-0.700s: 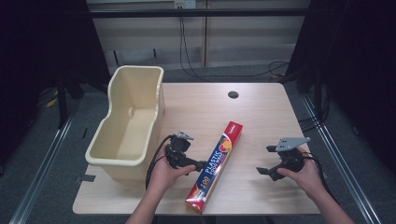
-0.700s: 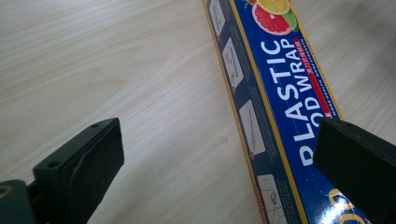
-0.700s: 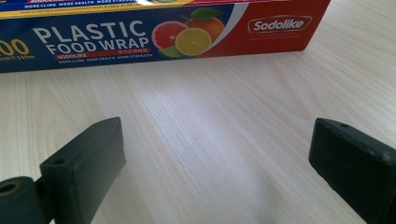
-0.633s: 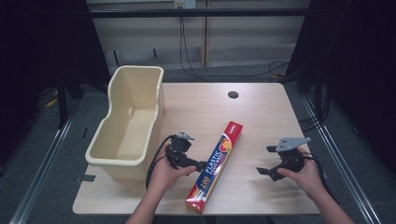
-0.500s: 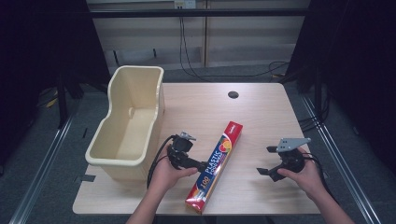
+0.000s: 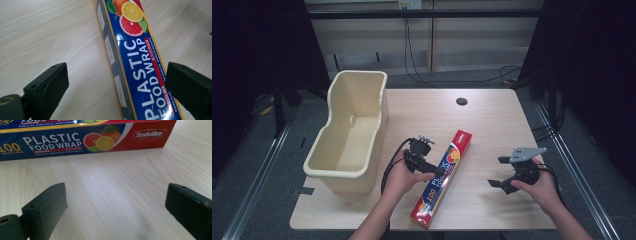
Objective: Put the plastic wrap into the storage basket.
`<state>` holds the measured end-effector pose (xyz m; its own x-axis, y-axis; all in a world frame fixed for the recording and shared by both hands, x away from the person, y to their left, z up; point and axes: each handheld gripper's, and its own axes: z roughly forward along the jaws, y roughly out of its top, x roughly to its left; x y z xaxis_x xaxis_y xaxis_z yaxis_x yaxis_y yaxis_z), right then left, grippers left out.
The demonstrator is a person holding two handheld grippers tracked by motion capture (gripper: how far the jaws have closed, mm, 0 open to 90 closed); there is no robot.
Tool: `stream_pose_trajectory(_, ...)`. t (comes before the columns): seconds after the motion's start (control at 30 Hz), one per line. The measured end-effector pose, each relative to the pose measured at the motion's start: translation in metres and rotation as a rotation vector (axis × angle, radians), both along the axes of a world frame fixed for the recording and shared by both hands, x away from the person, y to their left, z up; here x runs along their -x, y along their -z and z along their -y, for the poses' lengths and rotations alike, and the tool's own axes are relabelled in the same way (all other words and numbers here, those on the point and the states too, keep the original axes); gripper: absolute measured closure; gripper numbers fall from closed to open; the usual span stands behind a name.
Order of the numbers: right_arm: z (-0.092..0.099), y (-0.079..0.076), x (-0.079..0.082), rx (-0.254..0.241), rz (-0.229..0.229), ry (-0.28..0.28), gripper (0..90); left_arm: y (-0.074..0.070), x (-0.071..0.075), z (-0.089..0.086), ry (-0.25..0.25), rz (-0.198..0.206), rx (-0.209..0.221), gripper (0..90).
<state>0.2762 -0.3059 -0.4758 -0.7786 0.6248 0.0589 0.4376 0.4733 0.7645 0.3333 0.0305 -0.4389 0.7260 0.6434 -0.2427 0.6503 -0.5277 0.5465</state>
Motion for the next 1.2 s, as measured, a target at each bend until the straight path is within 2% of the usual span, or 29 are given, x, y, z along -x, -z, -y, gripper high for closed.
stream_pose_trajectory(0.17, 0.001, 0.000, 0.000, -0.009, 0.001, -0.001, 3.7, -0.003, -0.006, 0.013, 0.011, -0.020, -0.021, 11.3)
stream_pose_trajectory(0.23, 0.001, 0.000, 0.000, -0.011, 0.003, -0.004, 3.7, -0.004, -0.008, 0.015, 0.029, -0.014, -0.014, 14.5)
stream_pose_trajectory(0.27, 0.001, 0.000, 0.000, -0.011, 0.001, -0.003, 3.6, -0.003, -0.009, 0.017, 0.024, -0.032, -0.011, 17.2)
stream_pose_trajectory(0.33, 0.001, 0.000, 0.000, -0.011, -0.001, -0.006, 3.7, -0.002, -0.010, 0.021, 0.018, -0.040, -0.006, 19.2)
stream_pose_trajectory(0.37, 0.001, 0.000, 0.000, -0.012, -0.002, -0.009, 3.7, -0.002, -0.011, 0.022, 0.024, -0.048, -0.014, 19.7)
stream_pose_trajectory(0.43, 0.001, -0.001, 0.000, -0.013, -0.001, -0.004, 3.7, -0.003, -0.011, 0.024, 0.017, -0.058, -0.006, 19.2)
stream_pose_trajectory(0.73, 0.002, -0.001, 0.000, -0.023, 0.001, -0.007, 3.7, 0.001, -0.009, 0.039, 0.021, -0.105, -0.042, 19.2)
stream_pose_trajectory(0.8, 0.002, -0.001, 0.000, -0.025, 0.004, -0.005, 3.8, 0.003, -0.009, 0.041, 0.028, -0.108, -0.058, 19.2)
stream_pose_trajectory(0.9, 0.002, -0.001, 0.000, -0.024, 0.005, -0.005, 3.9, 0.007, -0.008, 0.045, 0.019, -0.110, -0.056, 19.2)
stream_pose_trajectory(0.93, 0.002, -0.001, 0.000, -0.023, 0.004, -0.005, 3.9, 0.009, -0.008, 0.046, 0.029, -0.111, -0.071, 19.4)
stream_pose_trajectory(1.13, 0.002, -0.001, 0.000, -0.027, 0.006, -0.003, 4.0, 0.015, -0.007, 0.052, 0.034, -0.120, -0.079, 21.5)
stream_pose_trajectory(1.2, 0.002, -0.001, 0.000, -0.027, 0.004, -0.002, 4.0, 0.018, -0.006, 0.055, 0.032, -0.114, -0.109, 23.6)
